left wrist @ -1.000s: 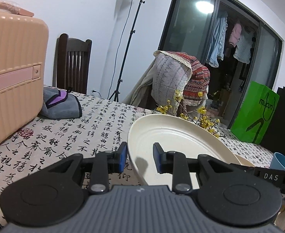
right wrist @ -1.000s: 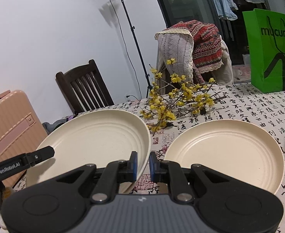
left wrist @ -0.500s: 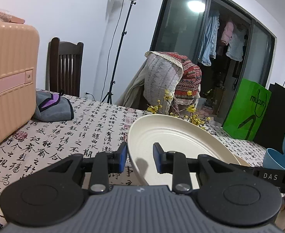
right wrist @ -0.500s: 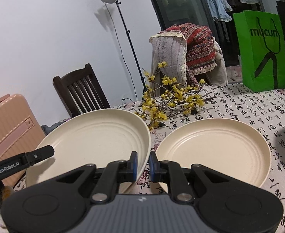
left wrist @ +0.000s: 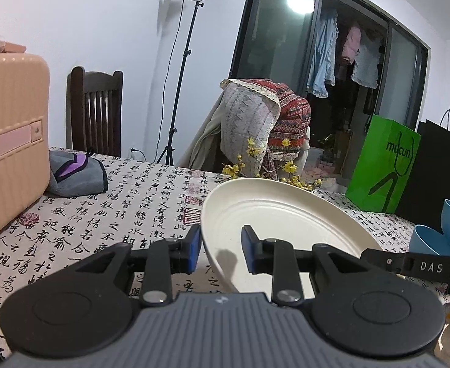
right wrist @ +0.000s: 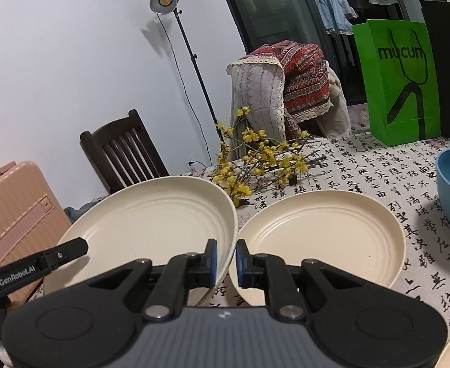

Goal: Organize plates and bowls
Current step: 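Carry the left tool's plate toward the blue bowls while the right tool carries its plate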

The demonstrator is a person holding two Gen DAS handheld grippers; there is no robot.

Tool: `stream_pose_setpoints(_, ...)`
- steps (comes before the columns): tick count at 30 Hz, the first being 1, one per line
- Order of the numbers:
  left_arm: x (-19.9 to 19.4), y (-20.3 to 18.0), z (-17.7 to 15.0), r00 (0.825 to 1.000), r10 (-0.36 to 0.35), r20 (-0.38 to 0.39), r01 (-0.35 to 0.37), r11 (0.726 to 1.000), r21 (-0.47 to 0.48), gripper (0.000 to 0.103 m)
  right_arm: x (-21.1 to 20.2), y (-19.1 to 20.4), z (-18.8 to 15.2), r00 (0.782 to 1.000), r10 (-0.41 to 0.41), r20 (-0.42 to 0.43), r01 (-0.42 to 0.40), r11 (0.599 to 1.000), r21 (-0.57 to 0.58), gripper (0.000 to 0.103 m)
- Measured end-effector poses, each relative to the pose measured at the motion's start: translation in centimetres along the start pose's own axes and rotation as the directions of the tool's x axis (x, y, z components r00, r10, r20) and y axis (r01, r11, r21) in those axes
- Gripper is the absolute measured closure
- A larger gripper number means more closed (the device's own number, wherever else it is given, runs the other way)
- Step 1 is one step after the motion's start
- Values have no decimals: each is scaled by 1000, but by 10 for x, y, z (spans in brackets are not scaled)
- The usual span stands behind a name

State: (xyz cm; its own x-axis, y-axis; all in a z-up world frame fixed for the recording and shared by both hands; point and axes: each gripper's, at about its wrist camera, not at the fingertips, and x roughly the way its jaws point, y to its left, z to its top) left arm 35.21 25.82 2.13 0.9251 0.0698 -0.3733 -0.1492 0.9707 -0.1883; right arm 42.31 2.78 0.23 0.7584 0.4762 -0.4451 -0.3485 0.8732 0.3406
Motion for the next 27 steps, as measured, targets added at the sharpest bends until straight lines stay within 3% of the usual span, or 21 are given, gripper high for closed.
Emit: stream_pose_setpoints(27, -35, -30, -1, 1000, -26, 15, 25, 1000, 10, 74, -45, -16, -5, 1000, -16, 12, 16, 1000, 11, 91)
